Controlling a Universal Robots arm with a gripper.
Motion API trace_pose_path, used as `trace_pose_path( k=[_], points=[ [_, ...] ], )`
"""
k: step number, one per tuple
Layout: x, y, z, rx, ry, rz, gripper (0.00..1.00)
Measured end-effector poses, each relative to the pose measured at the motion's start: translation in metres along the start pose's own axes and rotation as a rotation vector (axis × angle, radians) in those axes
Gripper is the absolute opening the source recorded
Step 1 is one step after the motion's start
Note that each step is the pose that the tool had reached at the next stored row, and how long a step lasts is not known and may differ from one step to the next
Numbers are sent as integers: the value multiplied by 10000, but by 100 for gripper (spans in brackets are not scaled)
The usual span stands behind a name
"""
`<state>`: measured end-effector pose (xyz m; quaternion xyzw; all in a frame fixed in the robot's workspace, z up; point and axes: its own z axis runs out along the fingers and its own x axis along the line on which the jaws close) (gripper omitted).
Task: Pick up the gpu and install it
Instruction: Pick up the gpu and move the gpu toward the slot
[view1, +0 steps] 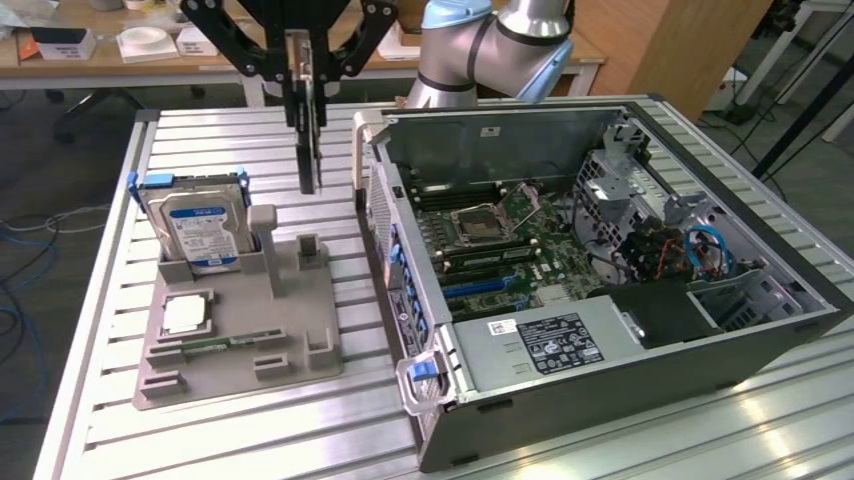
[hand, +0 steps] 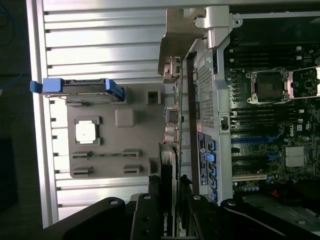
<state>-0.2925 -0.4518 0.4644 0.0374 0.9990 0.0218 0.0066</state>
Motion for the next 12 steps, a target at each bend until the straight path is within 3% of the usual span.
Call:
trace_pose_path(
  k=[12],
  points=[
    [-20, 0, 31, -1, 0, -1, 26]
  ],
)
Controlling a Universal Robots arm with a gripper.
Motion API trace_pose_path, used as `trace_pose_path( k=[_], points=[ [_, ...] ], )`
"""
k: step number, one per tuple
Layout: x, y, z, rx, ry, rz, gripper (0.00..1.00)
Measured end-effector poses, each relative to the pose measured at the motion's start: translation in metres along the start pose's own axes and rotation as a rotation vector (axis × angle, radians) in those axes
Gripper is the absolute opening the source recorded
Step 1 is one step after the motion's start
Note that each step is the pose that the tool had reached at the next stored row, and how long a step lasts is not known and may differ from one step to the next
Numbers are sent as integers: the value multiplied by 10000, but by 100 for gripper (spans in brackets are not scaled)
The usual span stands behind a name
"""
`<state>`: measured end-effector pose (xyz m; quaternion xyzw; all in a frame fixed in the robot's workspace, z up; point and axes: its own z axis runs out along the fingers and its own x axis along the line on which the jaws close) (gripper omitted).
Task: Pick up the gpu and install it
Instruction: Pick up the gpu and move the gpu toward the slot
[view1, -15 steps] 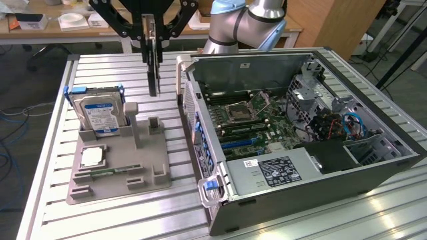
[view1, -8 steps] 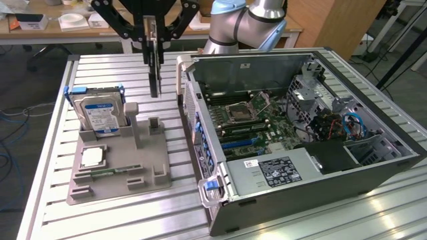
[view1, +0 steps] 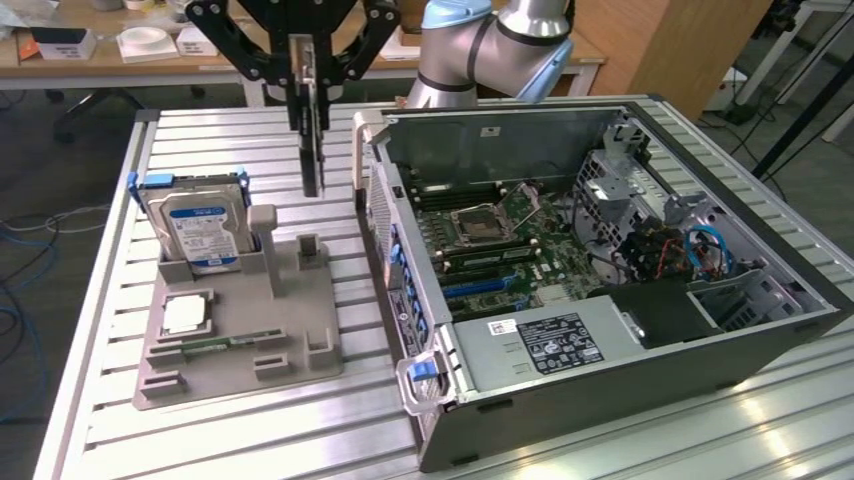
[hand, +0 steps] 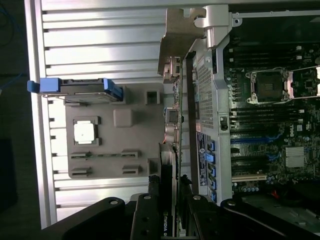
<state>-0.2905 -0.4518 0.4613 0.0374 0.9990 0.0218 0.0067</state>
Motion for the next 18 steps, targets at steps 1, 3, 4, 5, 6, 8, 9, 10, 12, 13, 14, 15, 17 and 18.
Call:
trace_pose_path(
  k=[1, 3, 4, 5, 6, 8, 9, 10, 12, 13, 14, 15, 17, 18],
  points=[
    [-3, 0, 2, 1, 0, 0, 26],
    [-7, 0, 7, 1, 0, 0, 26],
    [-11, 0, 9, 0, 0, 0, 26],
    [-15, 1, 12, 0, 0, -1, 26],
    [-20, 1, 14, 1, 1, -1, 26],
    [-32, 2, 19, 0, 0, 0, 26],
    [-40, 2, 21, 1, 1, 0, 26],
    [-49, 3, 23, 0, 0, 0, 26],
    [-75, 4, 26, -1, -1, -1, 26],
    [-92, 6, 27, 0, 0, -2, 26],
    [-109, 7, 28, 0, 1, -3, 26],
    [-126, 8, 29, 0, 1, -4, 26],
    [-157, 10, 31, 0, 1, -6, 26],
    [-171, 11, 32, 0, 1, -7, 26]
  ],
)
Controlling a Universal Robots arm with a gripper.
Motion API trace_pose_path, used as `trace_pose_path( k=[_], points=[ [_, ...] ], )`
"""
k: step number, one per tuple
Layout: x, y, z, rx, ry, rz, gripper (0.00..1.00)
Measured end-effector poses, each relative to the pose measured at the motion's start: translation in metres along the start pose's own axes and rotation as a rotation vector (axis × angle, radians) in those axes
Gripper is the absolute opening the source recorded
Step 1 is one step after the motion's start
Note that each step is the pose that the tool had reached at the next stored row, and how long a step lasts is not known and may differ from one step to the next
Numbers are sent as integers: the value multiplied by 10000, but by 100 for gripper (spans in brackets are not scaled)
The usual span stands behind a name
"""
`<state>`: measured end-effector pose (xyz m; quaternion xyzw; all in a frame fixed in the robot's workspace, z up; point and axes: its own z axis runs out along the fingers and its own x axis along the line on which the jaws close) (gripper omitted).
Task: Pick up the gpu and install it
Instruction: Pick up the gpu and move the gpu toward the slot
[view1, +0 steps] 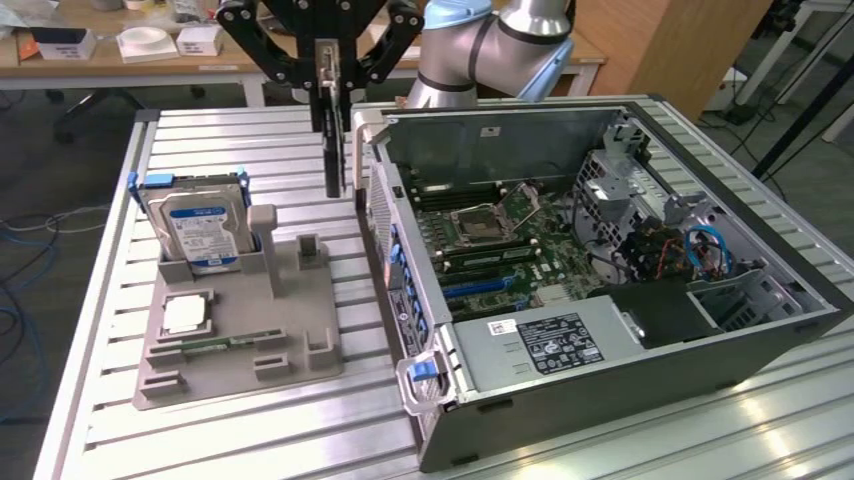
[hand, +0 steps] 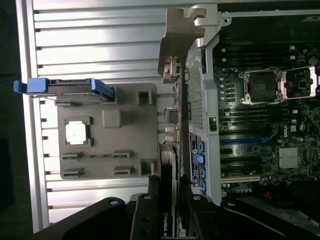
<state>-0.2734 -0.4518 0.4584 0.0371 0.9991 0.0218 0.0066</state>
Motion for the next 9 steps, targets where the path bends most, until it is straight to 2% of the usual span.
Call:
trace_pose_path(
  k=[9],
  points=[
    [-108, 8, 9, 0, 0, -7, 26]
  ],
)
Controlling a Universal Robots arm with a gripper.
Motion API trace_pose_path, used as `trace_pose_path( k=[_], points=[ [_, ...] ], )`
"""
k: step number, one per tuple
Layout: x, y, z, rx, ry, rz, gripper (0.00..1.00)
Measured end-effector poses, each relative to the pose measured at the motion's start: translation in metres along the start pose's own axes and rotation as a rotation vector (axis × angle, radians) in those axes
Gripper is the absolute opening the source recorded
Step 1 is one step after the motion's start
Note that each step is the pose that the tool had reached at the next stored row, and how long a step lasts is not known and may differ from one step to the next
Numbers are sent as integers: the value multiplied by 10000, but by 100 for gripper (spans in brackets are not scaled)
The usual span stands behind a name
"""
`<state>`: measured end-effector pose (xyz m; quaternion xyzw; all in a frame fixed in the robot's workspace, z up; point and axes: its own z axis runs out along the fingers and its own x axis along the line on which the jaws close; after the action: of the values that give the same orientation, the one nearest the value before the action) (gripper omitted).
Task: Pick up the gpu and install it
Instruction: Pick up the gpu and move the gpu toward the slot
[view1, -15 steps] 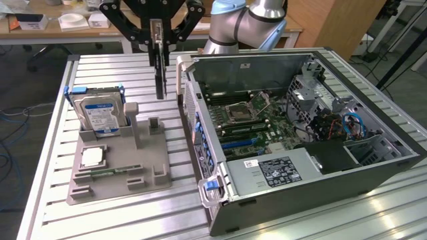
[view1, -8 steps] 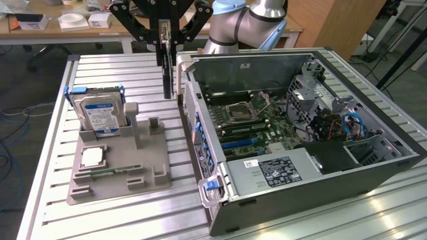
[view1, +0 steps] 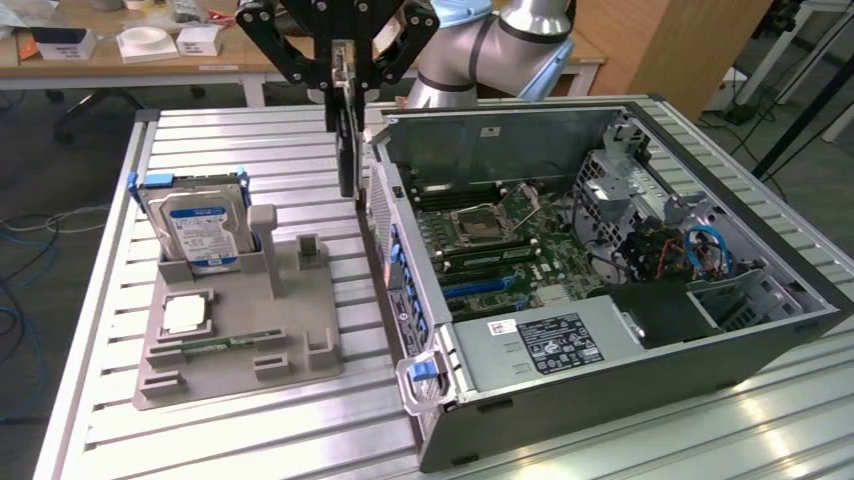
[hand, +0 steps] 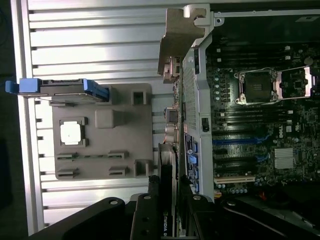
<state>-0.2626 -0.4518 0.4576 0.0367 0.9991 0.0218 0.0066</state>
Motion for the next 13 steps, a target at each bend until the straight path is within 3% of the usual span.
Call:
trace_pose_path(
  k=[13],
  points=[
    [-135, 9, 13, 0, 1, -9, 26]
  ],
)
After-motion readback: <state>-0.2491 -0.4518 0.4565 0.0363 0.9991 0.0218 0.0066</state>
